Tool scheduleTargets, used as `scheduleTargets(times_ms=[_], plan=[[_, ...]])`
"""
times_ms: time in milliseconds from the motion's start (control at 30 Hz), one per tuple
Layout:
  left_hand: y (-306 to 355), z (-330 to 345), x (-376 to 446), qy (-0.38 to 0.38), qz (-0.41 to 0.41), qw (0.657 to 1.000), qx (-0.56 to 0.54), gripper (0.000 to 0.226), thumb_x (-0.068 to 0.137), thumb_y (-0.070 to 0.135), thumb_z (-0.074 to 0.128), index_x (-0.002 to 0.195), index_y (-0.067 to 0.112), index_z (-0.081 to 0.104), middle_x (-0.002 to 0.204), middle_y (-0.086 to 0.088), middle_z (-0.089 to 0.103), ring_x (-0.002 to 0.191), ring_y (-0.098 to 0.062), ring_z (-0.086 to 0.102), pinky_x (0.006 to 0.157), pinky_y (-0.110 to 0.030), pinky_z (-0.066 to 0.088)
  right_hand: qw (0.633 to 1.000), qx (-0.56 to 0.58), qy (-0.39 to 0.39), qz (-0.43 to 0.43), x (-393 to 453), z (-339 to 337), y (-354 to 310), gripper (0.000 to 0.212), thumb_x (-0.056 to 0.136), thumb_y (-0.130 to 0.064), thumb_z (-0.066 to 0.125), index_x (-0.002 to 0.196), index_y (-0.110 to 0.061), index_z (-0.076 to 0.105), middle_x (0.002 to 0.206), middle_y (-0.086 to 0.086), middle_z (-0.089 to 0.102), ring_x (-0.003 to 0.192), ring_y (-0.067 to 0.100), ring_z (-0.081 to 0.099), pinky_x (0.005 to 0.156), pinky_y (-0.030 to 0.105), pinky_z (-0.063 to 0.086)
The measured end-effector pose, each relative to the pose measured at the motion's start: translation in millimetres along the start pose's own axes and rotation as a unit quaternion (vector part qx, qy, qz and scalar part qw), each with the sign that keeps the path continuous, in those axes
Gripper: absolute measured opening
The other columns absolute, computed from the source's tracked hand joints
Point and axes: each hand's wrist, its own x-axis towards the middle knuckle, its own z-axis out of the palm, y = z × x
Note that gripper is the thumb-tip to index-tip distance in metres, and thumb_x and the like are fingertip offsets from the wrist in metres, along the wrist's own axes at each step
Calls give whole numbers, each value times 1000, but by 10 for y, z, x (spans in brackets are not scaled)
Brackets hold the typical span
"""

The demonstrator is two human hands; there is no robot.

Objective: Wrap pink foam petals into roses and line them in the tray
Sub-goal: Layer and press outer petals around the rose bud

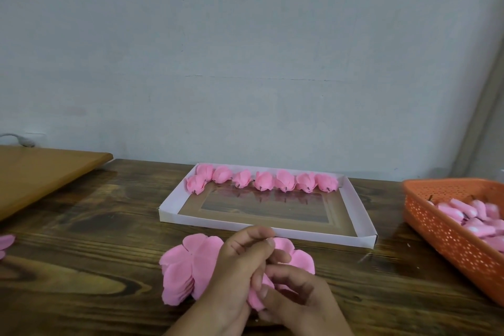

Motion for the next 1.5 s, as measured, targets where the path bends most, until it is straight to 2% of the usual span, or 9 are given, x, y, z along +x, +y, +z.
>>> scheduleTargets(times_ms=[133,233,333,433,633,867,1033,1233,1500], plan=[[-19,37,-10,17,6,1000,13,44,94,-7,56,64,18,76,37,-9,43,56,-21,69,45,-26,52,999,1,-10,-40,28,-20,65,9,78,-12,76,85,-16,80,90,11,77,89,17,72,87,32,57],[36,92,-34,18,15,1000,-15,11,83,14,72,75,19,78,41,-6,43,66,-22,73,54,-30,57,999,36,-4,-36,57,-30,124,18,70,-16,76,88,-14,80,91,16,75,85,17,71,82,32,58],[69,86,-24,-5,-8,998,-60,41,74,43,73,109,22,75,81,-12,74,82,-25,75,64,-37,60,987,159,30,-3,103,-51,150,29,61,-6,88,88,-6,80,94,15,75,80,26,73,76,41,61],[76,72,-12,-8,-16,998,-62,50,75,48,71,117,20,71,111,-11,75,105,-29,72,79,-40,61,955,288,62,-3,163,-101,128,24,64,-3,71,86,-1,79,91,16,75,67,25,71,56,30,59],[-63,51,-42,-49,-26,995,89,61,61,32,89,118,24,69,112,-4,76,98,-24,74,79,-36,60,928,357,102,-28,194,-249,70,17,72,-2,67,85,2,77,84,26,73,58,25,71,49,30,58],[-162,69,-74,-35,97,966,238,46,58,45,85,100,31,75,101,1,78,95,-13,74,74,-19,55,939,330,91,-15,186,-214,49,38,65,-12,73,102,-2,74,103,32,70,83,49,71,59,39,60],[-182,43,-88,-27,124,956,264,36,65,44,81,99,44,71,103,10,76,97,-10,73,71,-21,58,944,320,75,-6,169,-204,48,34,67,-11,70,100,-6,76,90,26,73,70,32,73,55,36,59],[-159,58,-96,-18,144,955,260,32,60,37,80,90,33,72,94,5,78,87,-12,75,63,-22,57,950,301,77,-16,170,-205,74,39,65,-17,74,103,-9,76,100,26,72,82,31,71,74,39,58],[378,71,67,89,155,949,261,20,78,6,82,89,21,74,82,8,78,75,-2,72,63,-13,53,962,227,145,-53,136,-150,95,36,59,-22,74,94,-26,78,97,0,75,85,15,68,67,31,49]])
